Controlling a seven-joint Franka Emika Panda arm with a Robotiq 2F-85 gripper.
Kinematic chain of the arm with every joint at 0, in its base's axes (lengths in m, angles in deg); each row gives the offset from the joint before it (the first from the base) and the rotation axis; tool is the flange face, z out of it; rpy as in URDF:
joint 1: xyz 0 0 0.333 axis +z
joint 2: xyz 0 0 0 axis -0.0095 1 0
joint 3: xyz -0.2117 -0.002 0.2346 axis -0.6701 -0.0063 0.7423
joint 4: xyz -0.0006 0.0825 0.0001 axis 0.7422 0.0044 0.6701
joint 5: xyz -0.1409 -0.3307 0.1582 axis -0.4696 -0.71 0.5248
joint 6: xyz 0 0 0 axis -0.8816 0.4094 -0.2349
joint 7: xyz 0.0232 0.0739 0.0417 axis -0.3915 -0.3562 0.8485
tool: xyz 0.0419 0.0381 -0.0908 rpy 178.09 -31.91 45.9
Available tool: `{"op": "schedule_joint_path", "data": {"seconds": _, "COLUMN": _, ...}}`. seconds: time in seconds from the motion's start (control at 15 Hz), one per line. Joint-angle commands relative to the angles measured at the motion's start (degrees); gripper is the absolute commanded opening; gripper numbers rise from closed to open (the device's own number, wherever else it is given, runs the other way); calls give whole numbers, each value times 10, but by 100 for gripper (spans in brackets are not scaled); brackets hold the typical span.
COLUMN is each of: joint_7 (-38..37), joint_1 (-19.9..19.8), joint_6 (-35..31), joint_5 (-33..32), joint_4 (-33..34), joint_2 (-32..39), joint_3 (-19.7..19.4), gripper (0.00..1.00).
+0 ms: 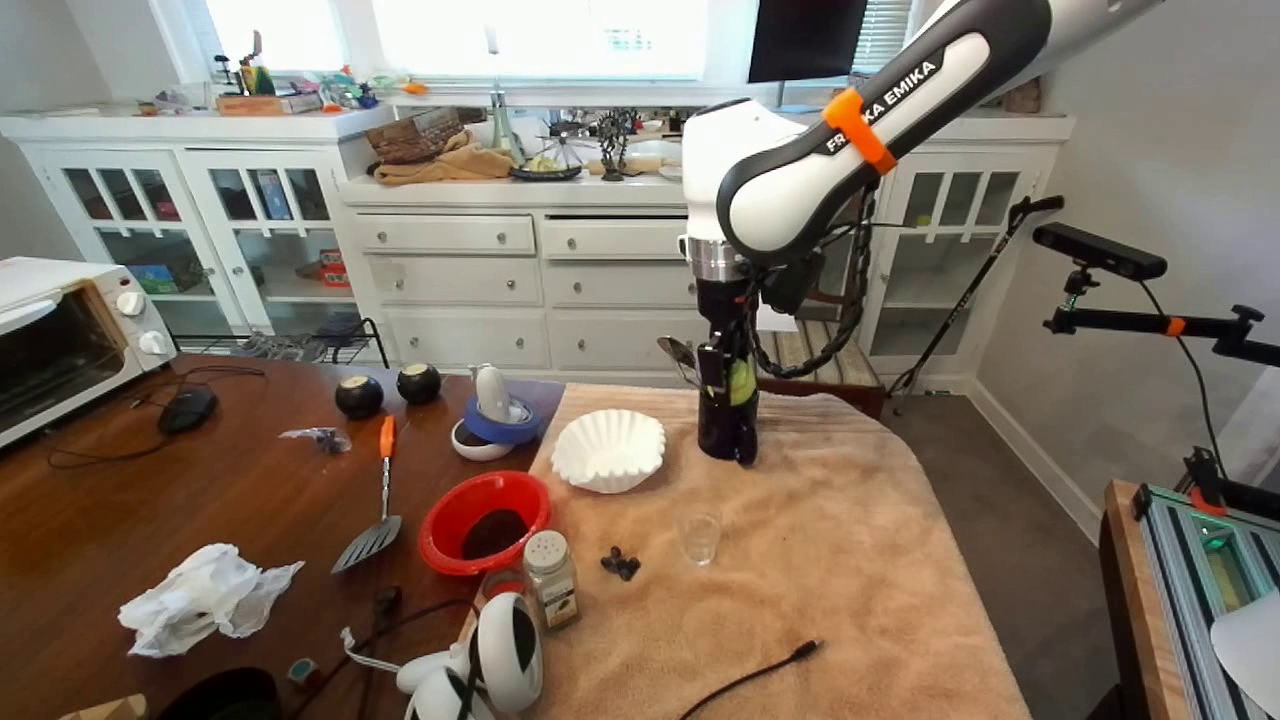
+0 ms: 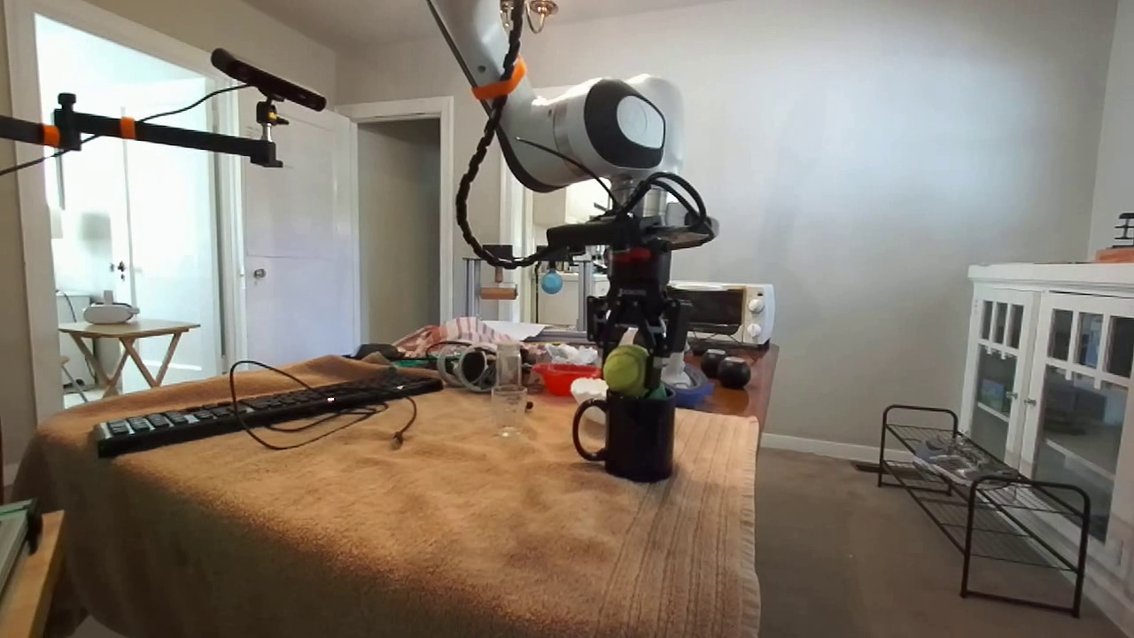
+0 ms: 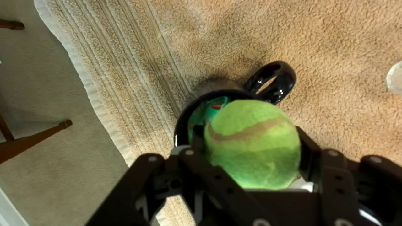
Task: Put the tennis ball inside the black mug
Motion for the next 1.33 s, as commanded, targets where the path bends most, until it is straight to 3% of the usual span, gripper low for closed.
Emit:
{"op": "schedule_joint_path", "data": {"seconds": 0.0, "joint_7": -3, "joint_1": -7, "joint_6": -2, "joint_5": 15, "joint_4": -21, "joint_2": -19, "joint_3": -2, "gripper": 42}}
{"op": "schedule_joint_path", "data": {"seconds": 0.07, "joint_7": -1, "joint_1": -8, "joint_6": -1, "joint_5": 16, "joint_4": -21, "joint_2": -18, "joint_3": -2, "gripper": 42}}
{"op": "schedule_joint_path", "data": {"seconds": 0.13, "joint_7": 3, "joint_1": -9, "joint_6": 5, "joint_5": 19, "joint_4": -18, "joint_2": -16, "joint_3": -1, "gripper": 53}}
{"op": "schedule_joint_path", "data": {"seconds": 0.2, "joint_7": 1, "joint_1": -10, "joint_6": 5, "joint_5": 21, "joint_4": -17, "joint_2": -16, "joint_3": -1, "gripper": 92}}
{"op": "schedule_joint_path", "data": {"seconds": 0.4, "joint_7": -4, "joint_1": -8, "joint_6": 6, "joint_5": 18, "joint_4": -17, "joint_2": -20, "joint_3": -2, "gripper": 100}}
{"op": "schedule_joint_path", "data": {"seconds": 0.6, "joint_7": -16, "joint_1": -1, "joint_6": 11, "joint_5": 9, "joint_4": -22, "joint_2": -33, "joint_3": -4, "gripper": 100}}
{"op": "schedule_joint_path", "data": {"seconds": 1.13, "joint_7": -109, "joint_1": 50, "joint_6": 141, "joint_5": 9, "joint_4": -107, "joint_2": -164, "joint_3": 31, "gripper": 100}}
{"op": "schedule_joint_path", "data": {"seconds": 1.27, "joint_7": -88, "joint_1": 57, "joint_6": 160, "joint_5": -7, "joint_4": -107, "joint_2": -171, "joint_3": 39, "gripper": 100}}
